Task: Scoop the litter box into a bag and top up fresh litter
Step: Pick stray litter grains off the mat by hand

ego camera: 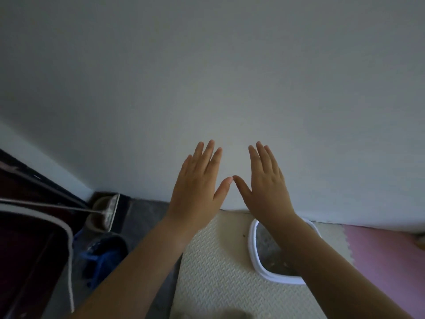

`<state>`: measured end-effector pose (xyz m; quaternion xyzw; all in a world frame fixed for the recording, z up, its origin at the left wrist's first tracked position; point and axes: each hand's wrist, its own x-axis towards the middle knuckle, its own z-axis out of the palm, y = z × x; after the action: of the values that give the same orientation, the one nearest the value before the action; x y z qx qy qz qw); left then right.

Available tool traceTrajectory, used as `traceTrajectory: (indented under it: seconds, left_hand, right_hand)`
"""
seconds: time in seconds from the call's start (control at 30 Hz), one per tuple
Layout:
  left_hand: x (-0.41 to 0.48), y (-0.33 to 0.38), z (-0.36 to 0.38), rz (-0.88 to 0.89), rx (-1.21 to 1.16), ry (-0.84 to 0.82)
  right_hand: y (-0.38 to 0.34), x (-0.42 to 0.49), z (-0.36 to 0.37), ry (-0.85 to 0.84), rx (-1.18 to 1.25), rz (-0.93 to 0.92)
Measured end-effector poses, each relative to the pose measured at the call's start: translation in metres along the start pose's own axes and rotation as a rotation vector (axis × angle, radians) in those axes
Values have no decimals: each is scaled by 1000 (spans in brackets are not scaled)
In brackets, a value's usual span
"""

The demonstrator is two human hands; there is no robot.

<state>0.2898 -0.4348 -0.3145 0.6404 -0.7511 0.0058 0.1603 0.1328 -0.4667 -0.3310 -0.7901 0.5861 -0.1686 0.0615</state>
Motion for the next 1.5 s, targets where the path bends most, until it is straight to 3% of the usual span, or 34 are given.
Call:
traceTrajectory:
  seconds: [0.13,0.3,0.73,0.9,1.03,1.1,1.23,1.5]
  left_hand:
    - [7,-16,68,61,-32,60]
    - [3,-60,189,31,-31,-6]
    - [-103,-172,637,55,-40,-226]
    - [-156,-195,797,-49,-147,-393]
    - [-193,-208,894,115,-76,-470]
    - [-199,-219,929,184,-24,-471]
    - [-204,-236,951,117,15,-600]
    - [-209,-252,966,176,56,-549]
  right_hand:
    - [37,11,59,61,-45,-26]
    - [85,14,169,88,-49,30]
    - [211,-84,613,-108,-38,71]
    - [266,-129,755,-230,-88,-6]
    - [300,-171,848,-391,-139,-17]
    - [311,-185,878,-432,-182,-60]
    - [316,-198,901,-542,-229,-80]
    - [319,-201,903,-567,-210,-57]
